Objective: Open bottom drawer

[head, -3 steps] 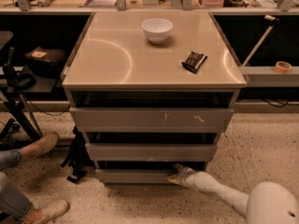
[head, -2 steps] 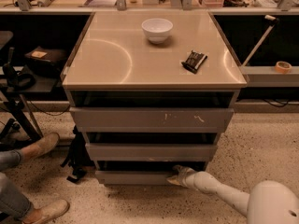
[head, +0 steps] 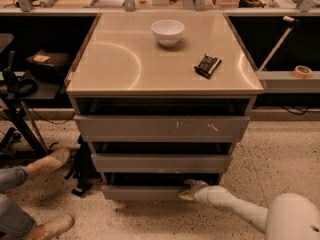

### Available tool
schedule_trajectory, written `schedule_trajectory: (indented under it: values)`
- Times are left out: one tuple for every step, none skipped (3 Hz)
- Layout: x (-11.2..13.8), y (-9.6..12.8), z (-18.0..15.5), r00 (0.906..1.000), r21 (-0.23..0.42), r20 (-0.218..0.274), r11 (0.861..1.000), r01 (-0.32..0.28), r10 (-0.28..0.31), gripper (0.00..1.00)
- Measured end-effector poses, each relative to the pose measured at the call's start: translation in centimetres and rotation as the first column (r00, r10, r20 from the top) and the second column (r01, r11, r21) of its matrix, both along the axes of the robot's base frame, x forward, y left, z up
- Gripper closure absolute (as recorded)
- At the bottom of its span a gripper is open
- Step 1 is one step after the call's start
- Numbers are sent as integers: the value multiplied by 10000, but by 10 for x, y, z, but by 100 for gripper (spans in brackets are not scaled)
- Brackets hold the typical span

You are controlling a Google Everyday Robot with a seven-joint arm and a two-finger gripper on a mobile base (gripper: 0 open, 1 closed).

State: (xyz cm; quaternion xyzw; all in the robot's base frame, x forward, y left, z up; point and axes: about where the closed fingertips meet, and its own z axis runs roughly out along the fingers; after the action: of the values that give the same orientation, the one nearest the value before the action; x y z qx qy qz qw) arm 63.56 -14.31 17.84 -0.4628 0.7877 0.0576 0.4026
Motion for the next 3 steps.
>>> schedule_trajectory:
  values:
    - [-1,-1,2,10000,0,0,10000,0,0,100]
    - [-17,1,0,9997,-151,157,9997,194,-192,100]
    - [-29,-5,4,9992,-235,175,9991,352,-348,100]
